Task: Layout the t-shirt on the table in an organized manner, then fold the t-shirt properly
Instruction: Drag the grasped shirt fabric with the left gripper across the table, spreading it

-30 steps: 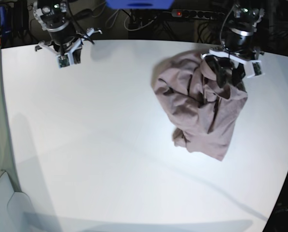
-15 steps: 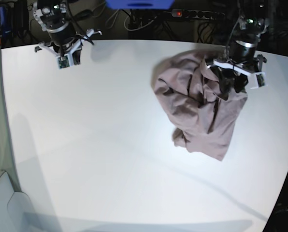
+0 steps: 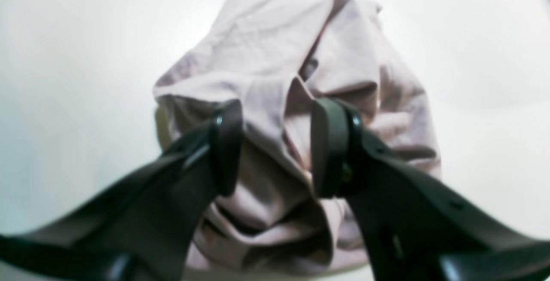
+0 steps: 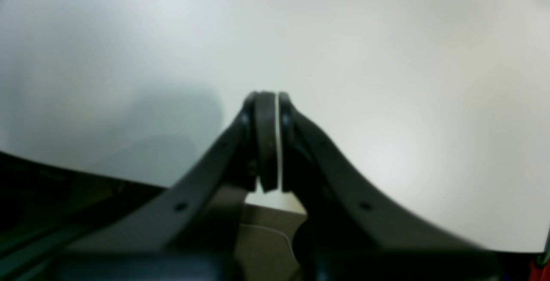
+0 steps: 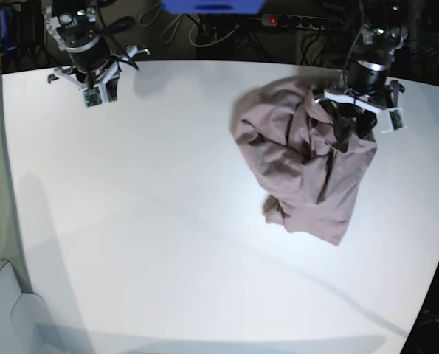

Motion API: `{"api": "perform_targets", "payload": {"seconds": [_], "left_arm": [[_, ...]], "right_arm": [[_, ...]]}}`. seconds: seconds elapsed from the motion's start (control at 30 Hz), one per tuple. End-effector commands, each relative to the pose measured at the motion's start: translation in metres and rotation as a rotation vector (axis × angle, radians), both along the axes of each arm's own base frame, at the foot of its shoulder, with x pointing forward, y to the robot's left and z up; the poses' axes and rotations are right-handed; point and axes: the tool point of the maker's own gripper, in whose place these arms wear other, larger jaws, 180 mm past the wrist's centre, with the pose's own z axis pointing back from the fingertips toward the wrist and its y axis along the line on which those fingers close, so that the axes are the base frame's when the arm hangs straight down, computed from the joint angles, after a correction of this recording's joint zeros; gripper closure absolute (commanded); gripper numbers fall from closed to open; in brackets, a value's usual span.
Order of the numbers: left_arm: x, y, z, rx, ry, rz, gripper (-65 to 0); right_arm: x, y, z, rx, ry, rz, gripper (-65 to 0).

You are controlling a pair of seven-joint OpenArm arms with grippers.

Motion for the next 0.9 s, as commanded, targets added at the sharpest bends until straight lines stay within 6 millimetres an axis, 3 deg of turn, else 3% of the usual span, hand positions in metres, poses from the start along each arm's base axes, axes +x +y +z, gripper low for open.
{"api": "perform_targets", "payload": {"seconds": [0.0,0.3,0.37,0.43,0.47,0.63,0.87], "left_arm": [[0.000,0.003,0.007,0.007,-0.026,0.008,-25.5],[0.001,0.000,-0.007,-0.007,0.046,-0.007,-24.1],[0.003,-0.001,-0.010,-0.013,0.070,-0.014,-17.0],[0.005,-0.003,-0.010,-0.020,0.078,-0.019,-3.6],[0.006,-0.003,-0.010,-0.021,0.078,-0.020,0.0],[0.015,-0.005,0.006,-0.019,0.028,-0.025,-0.3],[0.061,-0.010,0.049,-0.019,-0.134,-0.044,-0.5]], "right_arm": [[0.004,-0.002,0.007,-0.007,-0.031,0.016,0.0],[0.004,-0.002,0.008,-0.011,-0.032,0.025,0.0],[0.004,-0.002,0.008,-0.011,-0.032,0.025,0.0],[0.004,-0.002,0.008,-0.011,-0.032,0.025,0.0],[0.004,-0.002,0.008,-0.012,-0.032,0.024,0.0],[0.004,-0.003,0.008,-0.014,-0.033,0.022,0.0],[0.009,-0.004,0.010,-0.016,-0.044,0.020,0.0]]}}
